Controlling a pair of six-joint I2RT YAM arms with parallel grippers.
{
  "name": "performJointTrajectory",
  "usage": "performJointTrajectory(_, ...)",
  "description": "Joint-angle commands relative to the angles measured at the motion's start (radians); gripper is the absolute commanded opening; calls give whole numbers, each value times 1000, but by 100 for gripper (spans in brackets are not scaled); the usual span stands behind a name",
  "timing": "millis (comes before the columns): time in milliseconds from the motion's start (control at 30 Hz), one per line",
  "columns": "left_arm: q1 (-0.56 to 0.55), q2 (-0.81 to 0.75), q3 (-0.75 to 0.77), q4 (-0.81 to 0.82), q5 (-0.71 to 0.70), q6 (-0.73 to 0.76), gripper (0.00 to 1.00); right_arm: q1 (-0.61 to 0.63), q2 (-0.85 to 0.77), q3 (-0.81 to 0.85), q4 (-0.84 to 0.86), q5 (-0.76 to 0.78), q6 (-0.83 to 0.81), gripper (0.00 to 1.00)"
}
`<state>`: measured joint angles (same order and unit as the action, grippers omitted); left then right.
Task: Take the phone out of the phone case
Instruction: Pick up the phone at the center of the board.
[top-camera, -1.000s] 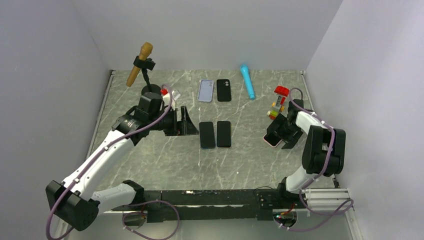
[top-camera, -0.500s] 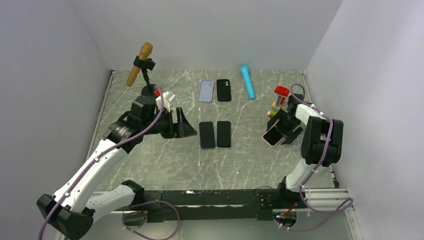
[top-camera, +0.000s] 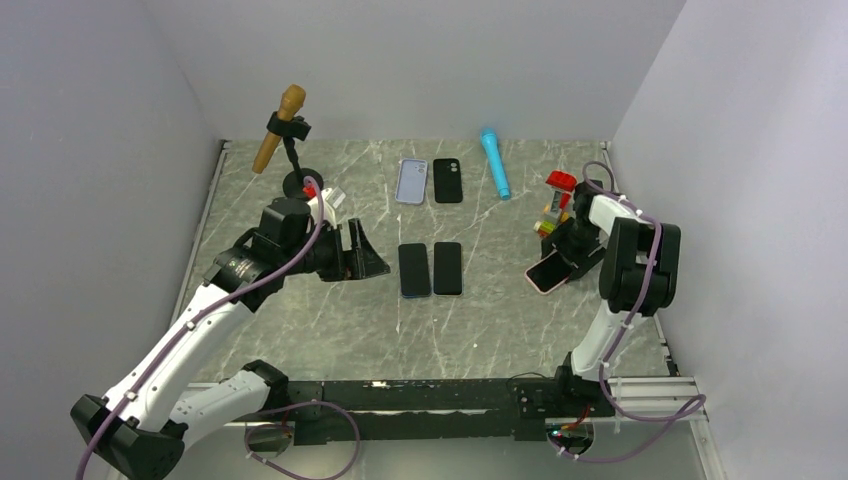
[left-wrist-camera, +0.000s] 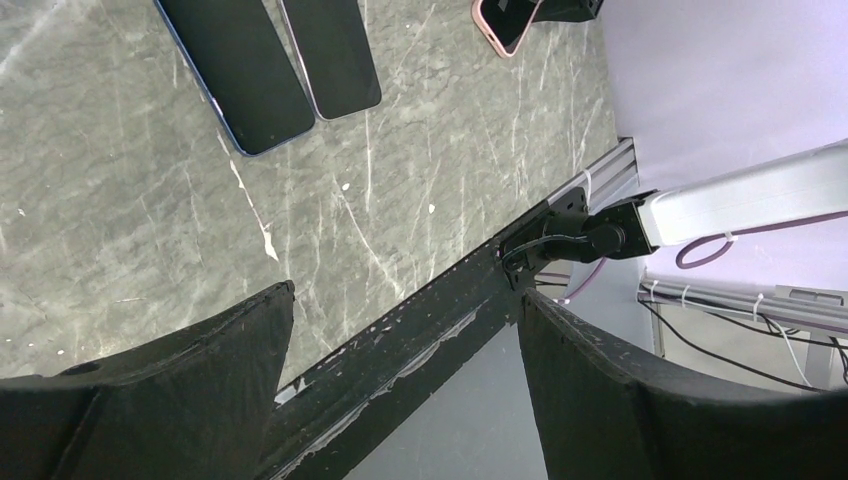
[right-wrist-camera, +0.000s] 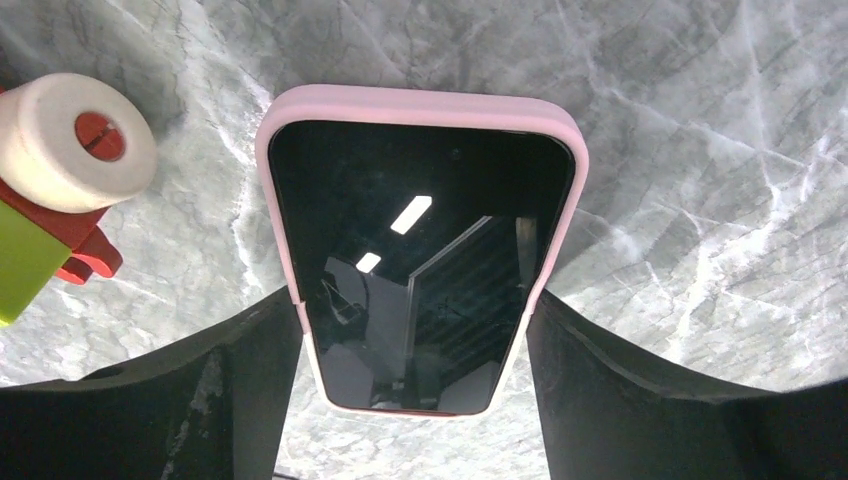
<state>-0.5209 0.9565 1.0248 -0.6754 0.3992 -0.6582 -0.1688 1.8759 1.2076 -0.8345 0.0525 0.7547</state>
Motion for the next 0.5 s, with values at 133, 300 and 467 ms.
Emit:
performJointTrajectory(133, -7, -12, -31, 52, 26, -55, 85, -6, -138, -208, 70, 51, 9, 59)
performJointTrajectory(300, -10, -15, -29, 5, 1, -24, 86, -6, -326, -353, 191, 13, 18, 40)
performJointTrajectory(467, -10, 55, 16, 7, 18, -28, 86, -7, -420, -373, 211, -1, -62, 0)
